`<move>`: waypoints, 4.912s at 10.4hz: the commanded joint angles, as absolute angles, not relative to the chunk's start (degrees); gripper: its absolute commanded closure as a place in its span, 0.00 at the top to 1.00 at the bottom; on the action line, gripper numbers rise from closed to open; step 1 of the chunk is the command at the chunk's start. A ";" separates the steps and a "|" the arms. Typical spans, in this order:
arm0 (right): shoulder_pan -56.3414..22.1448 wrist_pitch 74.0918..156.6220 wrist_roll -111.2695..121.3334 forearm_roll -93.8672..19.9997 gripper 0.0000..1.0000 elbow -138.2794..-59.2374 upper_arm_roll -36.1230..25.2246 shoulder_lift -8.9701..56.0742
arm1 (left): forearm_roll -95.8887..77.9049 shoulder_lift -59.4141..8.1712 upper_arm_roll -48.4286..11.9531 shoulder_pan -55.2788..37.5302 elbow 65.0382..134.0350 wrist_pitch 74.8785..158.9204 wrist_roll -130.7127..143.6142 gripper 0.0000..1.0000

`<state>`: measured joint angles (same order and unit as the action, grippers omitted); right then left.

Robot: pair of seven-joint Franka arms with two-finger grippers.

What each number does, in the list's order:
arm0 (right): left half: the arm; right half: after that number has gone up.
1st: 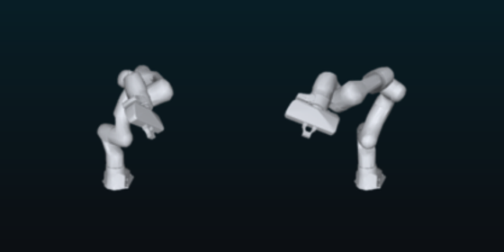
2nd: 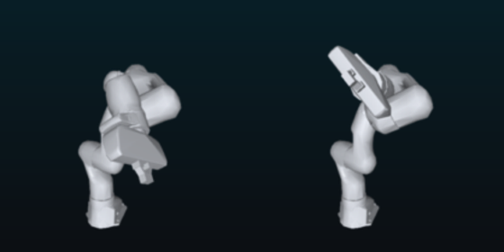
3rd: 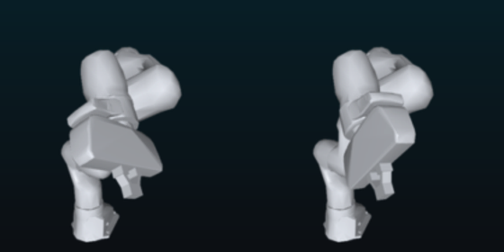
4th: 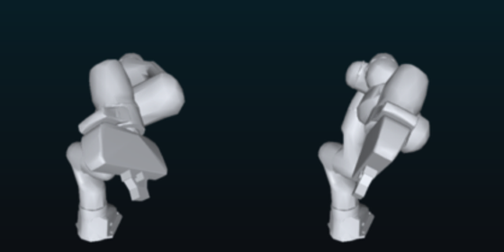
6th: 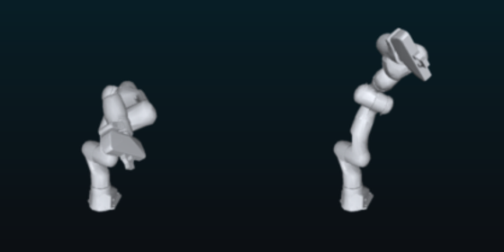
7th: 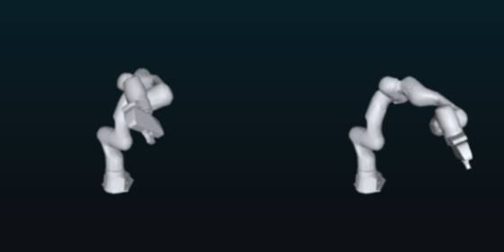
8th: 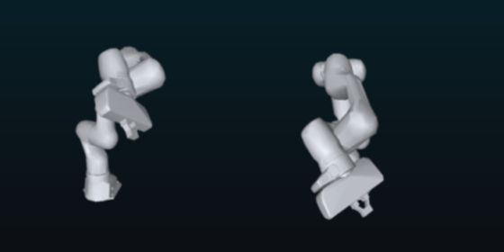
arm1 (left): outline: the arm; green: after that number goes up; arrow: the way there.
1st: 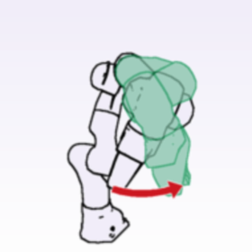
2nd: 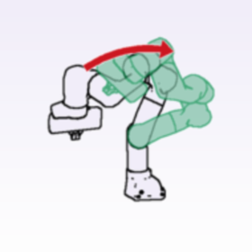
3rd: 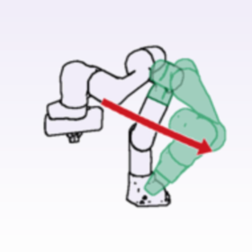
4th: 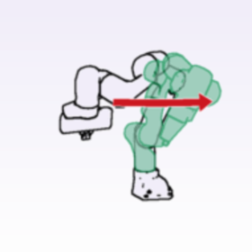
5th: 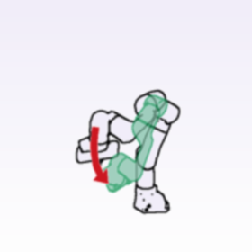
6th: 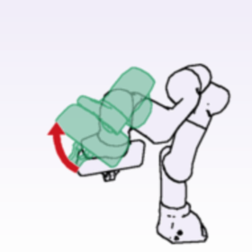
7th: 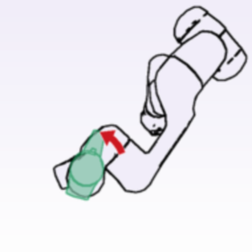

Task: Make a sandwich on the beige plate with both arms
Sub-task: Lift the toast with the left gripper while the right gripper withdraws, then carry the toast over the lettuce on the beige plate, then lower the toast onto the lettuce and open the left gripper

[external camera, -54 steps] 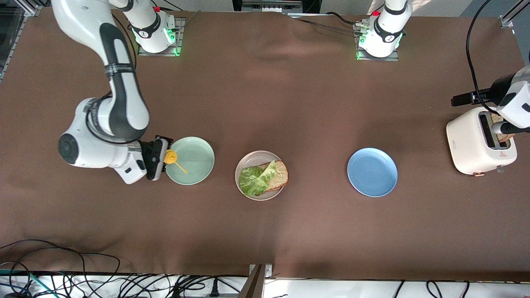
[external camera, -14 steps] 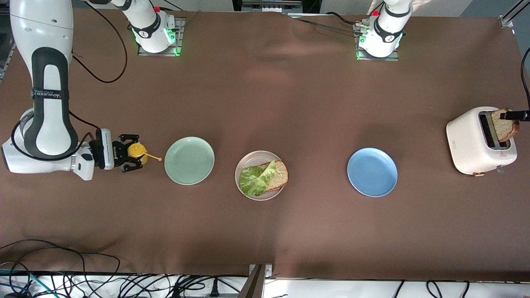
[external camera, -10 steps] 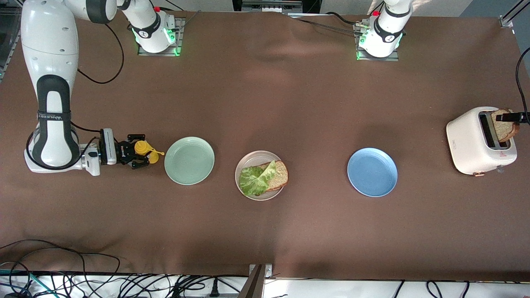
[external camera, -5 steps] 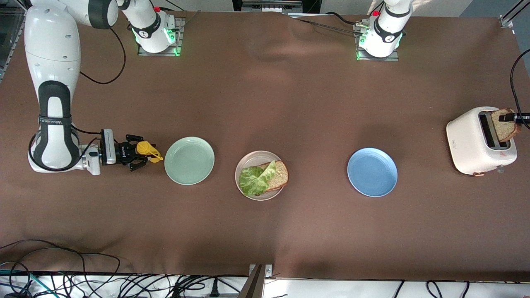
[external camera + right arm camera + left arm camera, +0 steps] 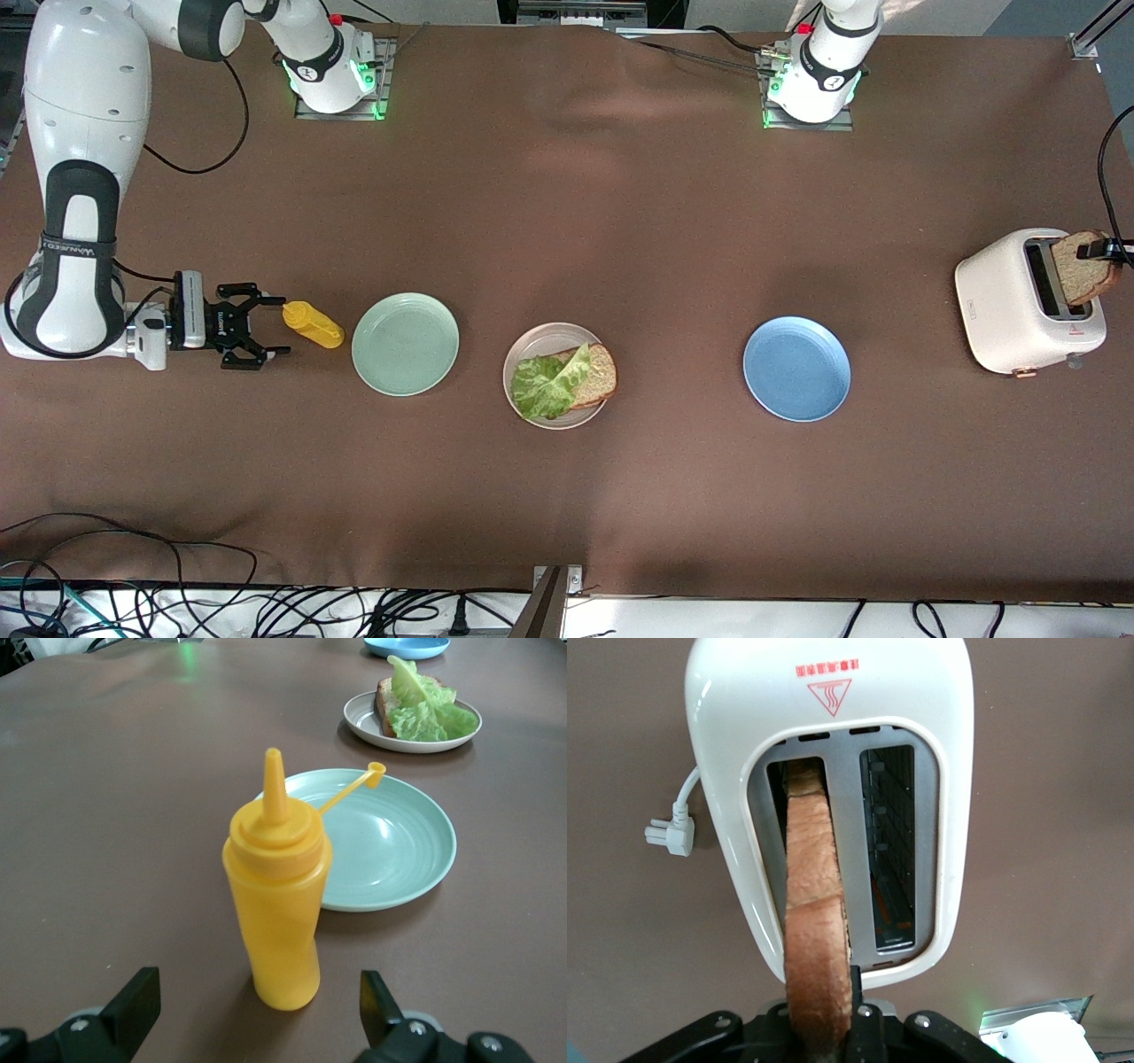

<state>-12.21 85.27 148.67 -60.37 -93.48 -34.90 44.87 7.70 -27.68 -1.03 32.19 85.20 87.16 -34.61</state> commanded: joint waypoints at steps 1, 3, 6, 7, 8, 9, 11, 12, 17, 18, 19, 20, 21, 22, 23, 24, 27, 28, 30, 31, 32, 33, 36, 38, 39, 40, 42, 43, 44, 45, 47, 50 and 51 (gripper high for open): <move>-13.97 89.01 141.55 -52.25 1.00 -94.74 -35.86 38.09 | 8.18 -27.33 -1.93 31.30 79.30 78.87 -35.77 0.00; -14.15 91.05 129.09 -45.03 1.00 -95.10 -35.77 33.24 | 7.91 -27.33 -1.93 29.54 74.99 73.15 -35.51 0.00; -15.47 95.52 112.82 -37.20 1.00 -95.10 -34.55 27.88 | 3.72 -27.33 -1.76 25.50 70.50 66.20 -29.74 0.00; -15.47 96.41 107.54 -34.22 1.00 -95.10 -32.80 26.12 | 0.12 -27.33 -1.93 25.14 70.49 66.01 -26.92 0.00; -15.47 97.11 103.58 -32.80 1.00 -95.10 -31.65 25.06 | -4.61 -27.25 -1.93 24.70 70.49 66.01 -22.89 0.00; -15.47 98.77 99.36 -31.91 1.00 -95.27 -30.77 23.66 | -7.96 -27.25 -2.46 23.39 70.75 66.01 -18.15 0.00; -15.47 99.40 88.57 -26.57 1.00 -95.27 -28.84 20.50 | -12.27 -27.25 -4.82 20.14 71.19 66.01 -8.66 0.00; -15.47 100.10 81.28 -22.98 1.00 -95.27 -27.18 18.39 | -15.70 -27.33 -6.31 19.95 71.37 66.35 -3.83 0.00; -15.29 100.99 56.12 -10.03 1.00 -99.03 -23.38 11.71 | -22.92 -28.82 -7.12 9.60 72.68 76.27 10.61 0.00; -15.12 102.03 51.46 -6.89 1.00 -101.05 -22.68 9.69 | -25.03 -28.92 -7.12 7.23 74.51 79.68 11.42 0.00; -14.51 103.43 45.06 -5.46 1.00 -103.42 -20.94 7.32 | -27.14 -28.92 -7.12 6.25 76.79 83.81 11.95 0.00; -14.24 103.53 38.47 -4.41 1.00 -105.10 -20.66 5.55 | -29.16 -29.26 -7.12 4.67 78.38 87.15 12.04 0.00; -14.24 103.45 33.62 -4.13 1.00 -105.55 -20.31 4.84 | -30.40 -30.14 -7.12 2.74 78.57 90.06 12.13 0.00; -13.80 103.27 31.75 -2.83 1.00 -105.56 -19.17 3.96 | -32.41 -31.02 -7.12 0.38 78.57 93.13 12.22 0.00; -13.80 103.01 29.47 -1.33 1.00 -105.47 -19.07 3.43 | -33.56 -31.98 -7.12 -2.00 78.57 96.30 12.30 0.00; -13.80 102.49 24.83 -1.23 1.00 -105.38 -18.99 3.17 | -34.18 -32.60 -7.12 -4.37 78.57 99.72 13.17 0.00; -14.32 101.08 16.99 -0.53 1.00 -103.81 -18.90 2.72 | -37.77 -35.06 -7.12 -10.01 78.57 109.57 14.06 0.00; -14.41 100.99 14.00 1.13 1.00 -103.45 -18.46 2.81 | -38.75 -35.50 -7.12 -12.11 78.66 112.30 14.15 0.00; -14.41 100.11 11.87 1.94 1.00 -101.26 -17.05 3.95 | -40.16 -37.43 -7.12 -17.11 78.31 119.50 17.29 0.00; -14.41 99.93 11.69 1.67 1.00 -101.16 -17.05 3.87 | -40.17 -38.22 -7.12 -18.10 78.14 120.66 17.84 0.00; -14.41 98.89 11.25 1.32 1.00 -101.08 -16.96 3.69 | -40.17 -38.75 -7.12 -18.71 77.87 121.46 17.93 0.00; -14.50 97.14 7.68 1.32 1.00 -100.81 -16.79 3.60 | -40.25 -39.11 -7.12 -20.55 77.87 122.94 18.02 0.00; -15.02 94.68 3.35 0.79 1.00 -96.43 -16.26 3.78 | -43.83 -40.69 -7.12 -23.89 77.52 128.13 19.25 0.00; -15.03 92.19 2.19 1.05 1.00 -94.75 -16.35 3.95 | -44.12 -42.44 -7.12 -24.87 77.00 131.82 18.99 0.00; -14.94 91.94 2.28 1.14 1.00 -92.92 -16.43 4.04 | -44.21 -43.93 -7.12 -25.22 75.25 131.84 19.16 0.00; -14.59 90.80 2.37 0.88 1.00 -91.77 -16.78 3.96 | -44.12 -45.34 -7.12 -26.18 73.76 132.53 19.25 0.00; -14.41 90.00 2.37 0.88 1.00 -90.97 -16.87 4.04 | -44.12 -47.89 -7.12 -26.28 71.55 134.46 19.25 0.00; -14.41 89.91 2.29 0.79 1.00 -90.79 -16.87 3.96 | -44.21 -48.86 -7.12 -27.06 71.02 135.78 19.25 0.00; -14.41 89.74 2.29 0.79 1.00 -90.44 -16.96 3.87 | -44.21 -50.35 -7.12 -27.24 69.80 136.40 19.16 0.00; -14.33 88.87 2.37 0.79 1.00 -90.27 -17.14 3.87 | -44.21 -51.06 -7.12 -27.94 68.92 136.41 19.33 0.00; -14.15 88.60 2.29 0.70 1.00 -88.78 -17.40 3.95 | -44.12 -51.06 -7.12 -28.91 68.91 136.41 21.08 0.00; -14.06 87.90 2.29 -2.71 1.00 -87.63 -19.50 3.69 | -44.03 -51.15 -7.03 -29.27 69.96 136.32 21.01 0.00; -14.15 87.46 2.29 -3.59 1.00 -87.10 -19.60 3.69 | -43.77 -51.24 -6.94 -28.83 70.05 136.32 20.83 0.00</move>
